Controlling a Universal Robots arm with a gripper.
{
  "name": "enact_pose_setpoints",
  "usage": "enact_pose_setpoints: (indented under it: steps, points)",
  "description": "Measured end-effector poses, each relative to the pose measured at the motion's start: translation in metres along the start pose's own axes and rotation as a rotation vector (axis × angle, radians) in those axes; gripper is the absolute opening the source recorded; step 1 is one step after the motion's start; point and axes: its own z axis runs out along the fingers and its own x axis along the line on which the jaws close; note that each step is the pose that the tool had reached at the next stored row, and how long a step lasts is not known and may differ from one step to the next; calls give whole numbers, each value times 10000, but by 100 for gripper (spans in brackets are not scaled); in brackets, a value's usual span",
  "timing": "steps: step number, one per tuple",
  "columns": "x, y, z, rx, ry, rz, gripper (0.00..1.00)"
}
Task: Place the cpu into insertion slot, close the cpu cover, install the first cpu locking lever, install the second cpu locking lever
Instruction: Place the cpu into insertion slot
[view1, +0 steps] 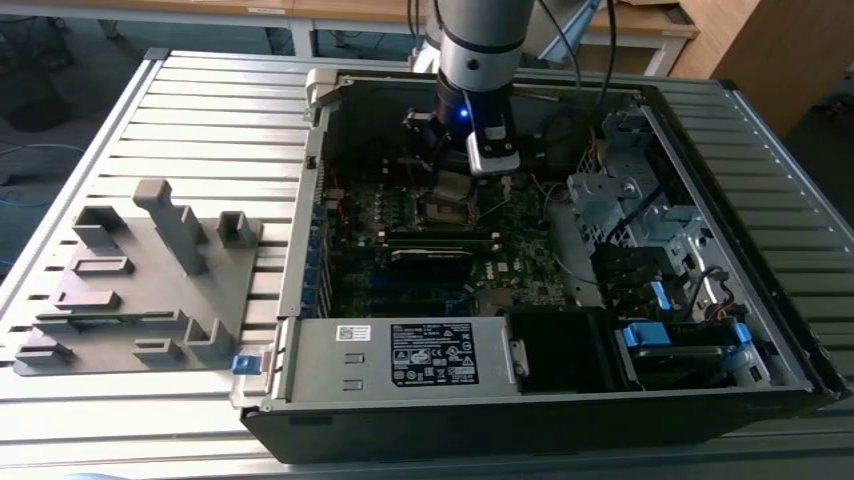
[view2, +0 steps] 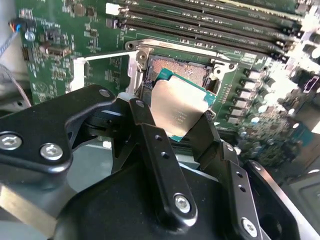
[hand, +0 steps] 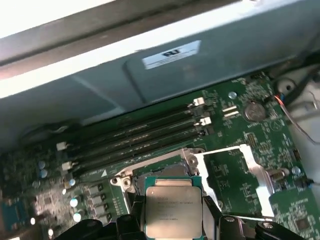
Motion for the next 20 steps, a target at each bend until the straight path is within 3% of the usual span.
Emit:
enact_pose_setpoints:
  steps: [20]
  points:
    - [0,-2,27,-45,-326,3627,54]
